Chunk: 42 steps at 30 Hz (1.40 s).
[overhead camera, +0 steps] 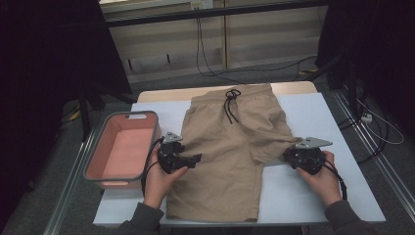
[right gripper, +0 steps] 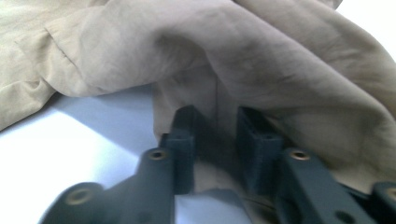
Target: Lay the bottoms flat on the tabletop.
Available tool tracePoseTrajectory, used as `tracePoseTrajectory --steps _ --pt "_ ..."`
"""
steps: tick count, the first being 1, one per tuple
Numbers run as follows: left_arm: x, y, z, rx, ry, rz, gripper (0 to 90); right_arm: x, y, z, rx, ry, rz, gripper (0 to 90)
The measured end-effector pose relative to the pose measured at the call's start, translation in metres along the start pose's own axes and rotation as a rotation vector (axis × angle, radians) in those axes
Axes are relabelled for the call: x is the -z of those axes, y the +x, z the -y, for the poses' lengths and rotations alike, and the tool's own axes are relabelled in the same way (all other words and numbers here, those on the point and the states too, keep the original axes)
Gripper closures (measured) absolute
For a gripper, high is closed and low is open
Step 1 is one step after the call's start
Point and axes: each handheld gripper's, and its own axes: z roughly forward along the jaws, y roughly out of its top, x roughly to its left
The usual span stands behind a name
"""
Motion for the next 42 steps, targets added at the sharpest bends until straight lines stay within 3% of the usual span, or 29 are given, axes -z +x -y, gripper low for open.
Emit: tracePoseTrajectory --steps 5,10,20,23,25,27,29,30,32,37,40,42 --pt "0.001 -0.002 0.0 -0.006 -0.004 -0.001 23.6 0.0 0.0 -0.002 0.025 0.012 -0.008 89.2" --pt "0.003 0.0 -0.001 -0.003 -0.009 0.001 23.6 0.004 -0.001 -0.003 0.045 0.013 -0.018 90.0" --pt "0.004 0.001 0.0 0.004 -0.012 0.0 23.5 0.059 0.019 0.005 0.122 -0.056 -0.065 90.0" --pt "0.004 -0.001 -0.001 0.002 -0.012 0.009 23.5 0.068 0.032 0.008 0.172 -0.057 -0.107 90.0" --pt "0.003 -0.002 -0.001 0.001 -0.011 0.009 23.6 0.07 0.044 0.011 0.213 -0.029 -0.133 90.0" --pt "0.002 -0.003 0.0 0.0 -0.007 0.012 23.6 0.069 0.057 0.015 0.232 -0.004 -0.203 90.0" --pt "0.001 -0.004 0.0 0.0 -0.006 0.013 23.6 0.068 0.064 0.016 0.252 0.012 -0.239 90.0" --pt "0.001 -0.005 0.0 -0.004 -0.007 0.013 23.6 0.067 0.068 0.017 0.249 0.015 -0.26 90.0" --pt "0.001 -0.006 0.0 -0.005 -0.006 0.015 23.6 0.067 0.069 0.015 0.252 0.007 -0.236 90.0" --pt "0.0 -0.008 -0.001 -0.006 -0.008 0.023 23.6 0.068 0.069 0.013 0.217 -0.03 -0.298 90.0" --pt "-0.001 -0.009 -0.001 -0.007 -0.006 0.026 23.5 0.063 0.081 0.016 0.254 0.02 -0.356 90.0" --pt "-0.001 -0.01 -0.001 -0.011 -0.008 0.027 23.6 0.062 0.091 0.016 0.281 0.034 -0.439 90.0"
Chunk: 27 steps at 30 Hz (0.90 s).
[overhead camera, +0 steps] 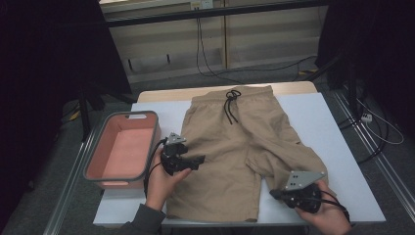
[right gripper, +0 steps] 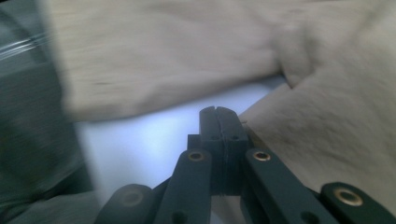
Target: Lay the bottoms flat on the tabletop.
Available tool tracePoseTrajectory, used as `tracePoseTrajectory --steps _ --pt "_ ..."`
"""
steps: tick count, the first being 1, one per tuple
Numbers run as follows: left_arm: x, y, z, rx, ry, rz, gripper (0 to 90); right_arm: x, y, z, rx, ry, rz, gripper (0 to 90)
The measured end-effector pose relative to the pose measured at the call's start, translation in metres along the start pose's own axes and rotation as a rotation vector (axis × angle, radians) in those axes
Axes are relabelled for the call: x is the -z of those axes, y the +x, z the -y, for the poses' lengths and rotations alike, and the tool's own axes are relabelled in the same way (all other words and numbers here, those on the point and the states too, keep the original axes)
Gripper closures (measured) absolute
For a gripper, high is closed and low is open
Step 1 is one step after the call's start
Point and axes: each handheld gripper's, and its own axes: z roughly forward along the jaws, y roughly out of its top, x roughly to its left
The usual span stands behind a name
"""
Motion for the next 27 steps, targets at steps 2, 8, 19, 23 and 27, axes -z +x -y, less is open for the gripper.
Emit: tracePoseTrajectory --steps 2,8,19,23,27 --pt "0.0 -0.002 0.0 -0.003 -0.004 0.001 23.6 -0.002 0.008 -0.001 0.011 0.006 -0.061 90.0" --pt "-0.002 -0.009 -0.001 -0.014 0.0 0.023 23.6 -0.008 0.021 -0.003 0.026 0.004 -0.127 90.0" --pt "-0.009 -0.018 -0.001 -0.025 0.009 0.054 23.3 0.013 -0.016 -0.009 -0.049 -0.1 0.113 62.0" --pt "-0.009 -0.02 -0.001 -0.027 0.004 0.059 23.3 0.016 -0.03 -0.013 -0.072 -0.119 0.166 49.3" --pt "-0.01 -0.025 -0.002 -0.036 -0.008 0.075 23.3 0.021 -0.041 -0.014 -0.095 -0.145 0.209 40.9"
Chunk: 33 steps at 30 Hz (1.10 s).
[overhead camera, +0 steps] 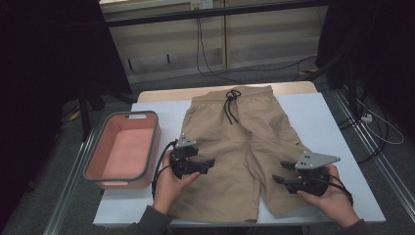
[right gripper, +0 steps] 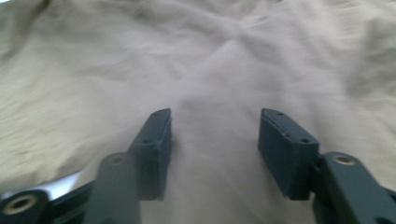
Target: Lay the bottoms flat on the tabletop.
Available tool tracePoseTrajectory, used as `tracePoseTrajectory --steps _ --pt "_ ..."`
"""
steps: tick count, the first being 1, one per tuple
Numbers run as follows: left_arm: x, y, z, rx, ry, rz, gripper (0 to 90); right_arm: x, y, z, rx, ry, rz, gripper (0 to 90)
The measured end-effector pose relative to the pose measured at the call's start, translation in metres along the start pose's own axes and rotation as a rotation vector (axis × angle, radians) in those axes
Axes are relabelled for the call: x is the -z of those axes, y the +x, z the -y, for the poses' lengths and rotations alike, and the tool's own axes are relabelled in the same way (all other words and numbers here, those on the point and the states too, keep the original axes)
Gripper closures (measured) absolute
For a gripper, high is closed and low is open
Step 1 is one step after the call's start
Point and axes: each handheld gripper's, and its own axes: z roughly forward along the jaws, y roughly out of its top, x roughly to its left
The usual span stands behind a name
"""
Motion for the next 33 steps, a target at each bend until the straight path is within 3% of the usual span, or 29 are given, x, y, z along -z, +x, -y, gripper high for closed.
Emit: tracePoseTrajectory --steps 6,13,19,24,28,33 --pt "-0.008 -0.008 0.001 -0.004 0.002 0.031 23.1 0.008 -0.02 0.001 -0.07 -0.03 0.071 30.9" --pt "-0.02 -0.024 -0.002 -0.022 -0.01 0.079 23.0 0.017 -0.04 0.011 -0.137 -0.037 0.146 26.3" --pt "-0.037 -0.043 -0.006 -0.057 -0.016 0.134 23.2 0.028 -0.048 0.022 -0.166 -0.038 0.202 24.3" --pt "-0.049 -0.057 -0.01 -0.093 -0.016 0.172 23.2 0.032 -0.053 0.03 -0.206 -0.037 0.221 23.0" --pt "-0.06 -0.069 -0.015 -0.146 -0.021 0.191 25.0 0.032 -0.058 0.037 -0.206 -0.023 0.246 21.6" --pt "-0.075 -0.083 -0.017 -0.176 -0.016 0.218 26.3 0.036 -0.07 0.046 -0.234 -0.012 0.295 21.7"
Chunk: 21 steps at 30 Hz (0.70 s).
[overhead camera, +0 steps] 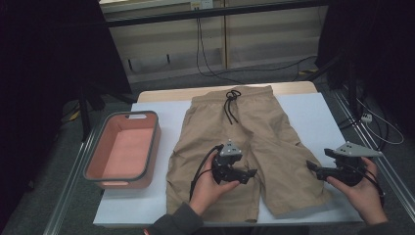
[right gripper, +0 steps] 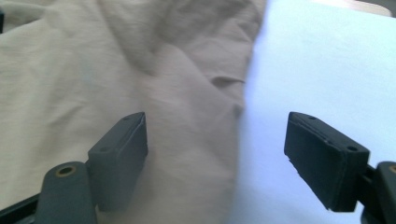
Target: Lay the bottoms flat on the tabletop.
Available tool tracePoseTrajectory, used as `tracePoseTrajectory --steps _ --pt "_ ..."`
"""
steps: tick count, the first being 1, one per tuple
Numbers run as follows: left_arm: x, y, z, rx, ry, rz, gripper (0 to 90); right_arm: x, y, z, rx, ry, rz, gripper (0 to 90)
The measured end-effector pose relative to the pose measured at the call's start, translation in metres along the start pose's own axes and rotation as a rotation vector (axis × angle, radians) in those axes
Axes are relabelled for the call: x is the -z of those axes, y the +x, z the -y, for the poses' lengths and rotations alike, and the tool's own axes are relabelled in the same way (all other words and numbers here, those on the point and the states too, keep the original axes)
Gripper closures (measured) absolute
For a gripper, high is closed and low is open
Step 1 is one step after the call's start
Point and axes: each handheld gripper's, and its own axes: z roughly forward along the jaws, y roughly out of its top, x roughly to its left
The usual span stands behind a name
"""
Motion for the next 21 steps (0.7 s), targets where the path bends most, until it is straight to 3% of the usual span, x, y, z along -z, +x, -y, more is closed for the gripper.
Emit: tracePoseTrajectory --steps 4,6,14,21 --pt "-0.011 -0.007 0.001 -0.041 0.018 0.008 28.4 -0.001 -0.006 0.002 -0.017 0.01 0.017 23.2" --pt "-0.017 -0.009 0.003 -0.035 0.022 0.029 29.4 -0.004 -0.008 0.004 -0.019 0.012 0.021 24.0" --pt "-0.035 -0.013 0.009 -0.095 0.045 0.013 36.3 -0.007 -0.008 0.006 -0.016 0.025 0.015 29.7" --pt "-0.038 -0.017 0.01 -0.141 0.087 0.003 66.0 -0.01 -0.008 0.008 -0.01 0.038 0.019 31.6"
